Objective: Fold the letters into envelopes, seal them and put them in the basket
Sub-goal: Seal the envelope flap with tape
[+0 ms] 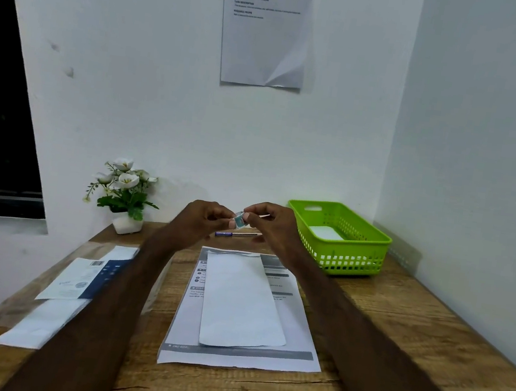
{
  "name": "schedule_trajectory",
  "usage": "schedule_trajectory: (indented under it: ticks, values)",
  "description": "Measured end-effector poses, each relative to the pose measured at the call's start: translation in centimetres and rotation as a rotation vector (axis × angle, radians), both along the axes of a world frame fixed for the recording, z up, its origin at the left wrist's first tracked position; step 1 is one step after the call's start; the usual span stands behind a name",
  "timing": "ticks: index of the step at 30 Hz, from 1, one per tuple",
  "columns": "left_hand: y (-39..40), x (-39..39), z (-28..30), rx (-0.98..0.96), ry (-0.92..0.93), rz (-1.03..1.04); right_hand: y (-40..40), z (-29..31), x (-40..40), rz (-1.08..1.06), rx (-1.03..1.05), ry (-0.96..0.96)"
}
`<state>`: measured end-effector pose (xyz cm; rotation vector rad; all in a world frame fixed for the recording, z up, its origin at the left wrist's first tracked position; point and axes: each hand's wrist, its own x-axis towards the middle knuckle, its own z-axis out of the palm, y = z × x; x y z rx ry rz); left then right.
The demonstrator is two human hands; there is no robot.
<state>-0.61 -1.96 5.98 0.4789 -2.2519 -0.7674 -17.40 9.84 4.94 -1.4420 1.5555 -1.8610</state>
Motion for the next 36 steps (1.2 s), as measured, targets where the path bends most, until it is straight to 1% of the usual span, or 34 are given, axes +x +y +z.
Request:
schedule_trajectory:
  ticks: [5, 9, 13, 15, 22, 26, 29, 32, 36]
  values:
    - [0.0, -0.1, 0.0, -0.012, -0.011, 0.012, -0.2, -0.1, 0.0, 0.002, 0.005, 0.04]
    - [0.0, -0.2, -0.1, -0.075, -0.042, 0.054, -0.4, -0.2, 0.1, -0.057, 0.001, 0.076]
    - [-0.3, -0.2, -0.2, -0.097, -0.063, 0.102, -1.0, -0.7, -0.1, -0.147, -0.011, 0.217]
    - [-0.3, -0.1, -0.3, -0.114, -0.068, 0.136, -1.3, -0.9, 0.0, -0.17, 0.001, 0.274]
    - [-0.3, 0.4, 0.0, -0.216, -0.146, 0.309, -1.6, -0.9, 0.5, -0.248, 0.023, 0.348]
    - [-0.9, 1.3, -0.5, -0.24, -0.167, 0.43, -1.7, -0.8, -0.1, -0.269, 0.053, 0.273]
    - [-1.6, 1.6, -1.1, -0.275, -0.206, 0.529, -1.5, -0.8, -0.1, -0.243, 0.087, 0.093]
    - [-2.3, 1.6, -1.9, -0.307, -0.296, 0.616, -1.2, -0.8, 0.2, -0.165, 0.121, -0.12]
    - [-3.8, 1.8, -3.4, -0.321, -0.413, 0.656, -1.3, -1.0, 0.9, -0.107, 0.17, -0.288]
